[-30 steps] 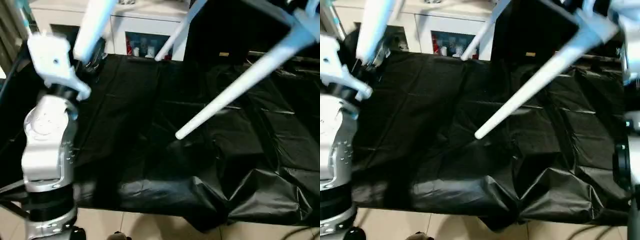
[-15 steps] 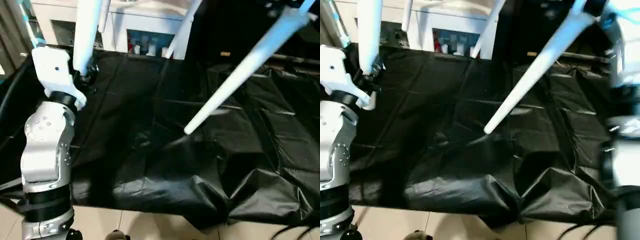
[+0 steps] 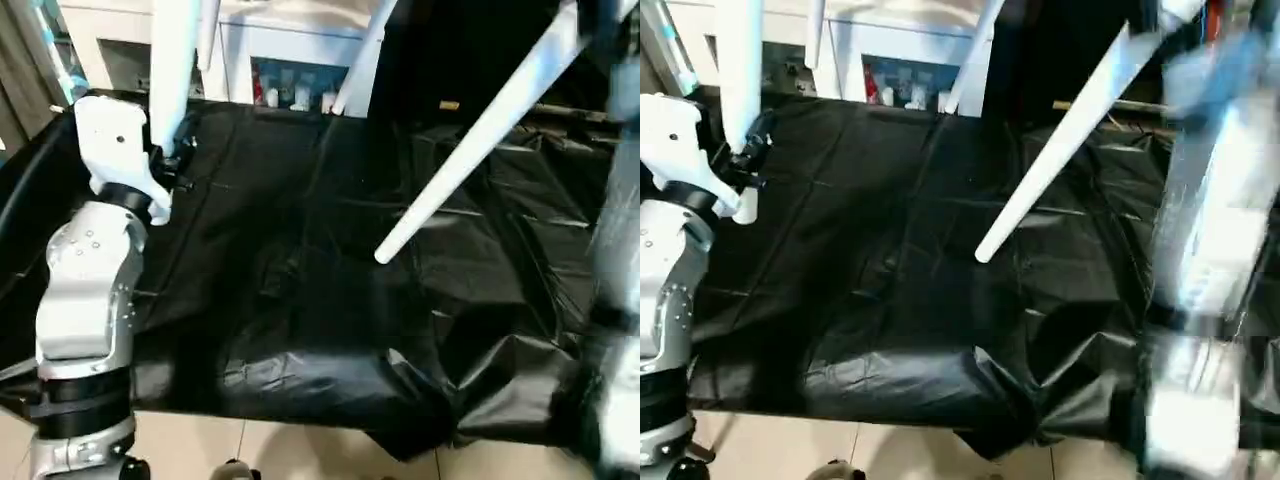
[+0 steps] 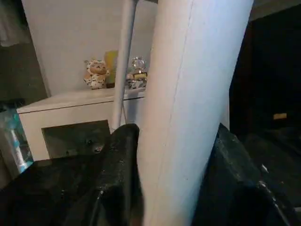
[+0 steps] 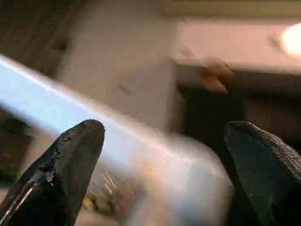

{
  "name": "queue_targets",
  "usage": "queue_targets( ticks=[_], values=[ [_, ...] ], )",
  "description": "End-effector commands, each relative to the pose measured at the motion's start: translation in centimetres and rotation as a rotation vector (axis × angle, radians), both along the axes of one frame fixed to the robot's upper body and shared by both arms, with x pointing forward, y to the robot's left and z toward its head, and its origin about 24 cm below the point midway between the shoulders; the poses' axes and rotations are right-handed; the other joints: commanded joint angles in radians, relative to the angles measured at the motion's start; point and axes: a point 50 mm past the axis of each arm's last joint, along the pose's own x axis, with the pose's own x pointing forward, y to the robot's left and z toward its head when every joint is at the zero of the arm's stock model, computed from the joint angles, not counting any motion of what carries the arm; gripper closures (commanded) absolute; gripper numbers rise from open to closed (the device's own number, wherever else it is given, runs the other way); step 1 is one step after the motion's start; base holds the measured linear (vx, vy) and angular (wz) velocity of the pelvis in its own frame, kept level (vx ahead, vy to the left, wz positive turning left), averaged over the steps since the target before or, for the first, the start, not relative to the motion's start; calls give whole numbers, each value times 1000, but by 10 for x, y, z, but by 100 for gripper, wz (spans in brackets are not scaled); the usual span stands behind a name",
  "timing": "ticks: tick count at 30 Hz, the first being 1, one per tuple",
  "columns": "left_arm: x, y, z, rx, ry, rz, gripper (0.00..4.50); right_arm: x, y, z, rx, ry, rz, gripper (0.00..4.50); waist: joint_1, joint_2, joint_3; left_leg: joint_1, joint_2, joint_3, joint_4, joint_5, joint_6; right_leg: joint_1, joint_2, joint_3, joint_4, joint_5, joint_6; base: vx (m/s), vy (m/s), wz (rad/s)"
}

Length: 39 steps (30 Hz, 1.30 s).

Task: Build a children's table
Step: Flip table

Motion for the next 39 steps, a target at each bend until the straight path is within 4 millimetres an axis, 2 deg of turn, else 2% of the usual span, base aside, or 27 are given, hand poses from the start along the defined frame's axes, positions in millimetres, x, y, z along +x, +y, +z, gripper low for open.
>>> queue_targets(
  ticks=[1, 5, 6, 9, 10, 11, 12, 13, 14, 16, 17, 19, 21, 25, 29, 31, 34, 37, 39],
  values=[
    [0, -6, 18, -10, -84, -32, 268, 1, -3, -7, 29, 56, -22, 0, -10, 18, -77, 34, 19, -6, -86, -266, -44, 41, -20, 23, -61, -153, -140, 0, 0, 0],
    [1, -7, 18, -1, -83, -42, 272, 16, 6, -34, 35, 280, 38, 0, -12, 22, -70, 33, 17, -5, -86, -296, -37, 37, -22, 24, -68, -227, -131, 0, 0, 0],
    [1, -6, 18, 1, -83, -43, 272, 21, 12, -42, 37, 359, 81, 0, -14, 33, -68, 35, 18, -7, -88, -313, -44, 35, -22, 25, -71, -242, -126, 0, 0, 0],
    [1, -7, 18, 1, -84, -45, 273, 25, 20, -48, 27, 405, 139, 0, -16, 32, -69, 34, 18, -9, -87, -334, -49, 34, -23, 24, -72, -257, -128, 0, 0, 0],
    [2, -7, 18, 2, -84, -46, 273, 31, 29, -56, 20, 492, 239, 0, -16, 30, -69, 33, 18, -9, -87, -333, -48, 35, -23, 24, -71, -255, -131, 0, 0, 0],
    [2, -7, 18, 2, -84, -46, 273, 32, 29, -56, 20, 496, 244, 0, -17, 31, -69, 33, 18, -10, -87, -332, -47, 37, -23, 24, -70, -251, -134, 0, 0, 0],
    [2, -7, 18, 2, -85, -47, 273, 36, 32, -59, -13, 525, 270, 29, -15, 30, -69, 34, 20, -9, -87, -328, -48, 34, -24, 25, -72, -244, -138, 0, 0, 0],
    [2, -7, 19, 3, -86, -47, 273, 39, 34, -62, -24, 558, 290, 29, -15, 28, -71, 31, 20, -10, -86, -312, -48, 38, -26, 24, -66, -228, -150, 0, 0, 0],
    [2, -7, 19, 3, -87, -47, 273, 41, 34, -64, -33, 583, 299, 40, -14, 30, -70, 32, 20, -9, -86, -306, -47, 37, -26, 24, -67, -221, -155, 0, 0, 0],
    [1, -7, 20, 4, -93, -43, 273, 45, 35, -65, -18, 601, 322, 49, -8, 21, -72, 32, 21, -6, -83, -269, -39, 39, -30, 26, -63, -197, -165, 0, 0, 0],
    [1, -6, 20, 4, -94, -41, 273, 46, 35, -65, -14, 602, 331, 73, -8, 19, -72, 30, 22, -6, -83, -257, -36, 40, -29, 26, -62, -189, -168, 0, 0, 0],
    [1, -6, 20, 4, -94, -40, 273, 47, 37, -66, -16, 616, 348, 80, -3, 22, -74, 30, 22, -4, -80, -213, -27, 42, -29, 26, -57, -144, -176, 0, 0, 0],
    [-1, -6, 19, 4, -93, -39, 274, 49, 40, -69, -37, 632, 381, 94, -3, 22, -75, 30, 21, -3, -79, -204, -23, 44, -29, 25, -55, -129, -182, 0, 0, 0],
    [-1, -6, 19, 4, -92, -38, 276, 53, 44, -70, -8, 647, 450, 129, -3, 23, -74, 32, 21, -2, -79, -221, -20, 43, -29, 25, -57, -150, -193, 0, 0, 0],
    [-1, -6, 17, 4, -87, -37, 276, 53, 46, -71, 18, 652, 490, 163, -2, 21, -73, 30, 22, -2, -80, -226, -22, 44, -31, 26, -60, -169, -188, 0, 0, 0],
    [-2, -7, 14, 1, -78, -41, 276, 50, 48, -77, 17, 664, 510, 184, -2, 24, -74, 30, 22, -4, -80, -217, -23, 43, -30, 25, -58, -160, -189, 0, 0, 0],
    [-2, -8, 9, -4, -65, -43, 276, 47, 51, -80, 12, 650, 536, 209, -2, 22, -75, 30, 22, -3, -79, -204, -21, 45, -30, 24, -56, -134, -194, 0, 0, 0],
    [-2, -7, 5, -6, -53, -44, 276, 44, 54, -77, 25, 613, 569, 223, -1, 23, -75, 31, 23, -2, -79, -209, -14, 44, -30, 25, -57, -135, -198, 0, 0, 0],
    [-2, -7, 1, -13, -38, -43, 276, 40, 55, -75, 14, 594, 585, 252, 0, 24, -74, 32, 24, -3, -81, -224, -17, 43, -31, 24, -59, -155, -195, 0, 0, 0]
  ],
)
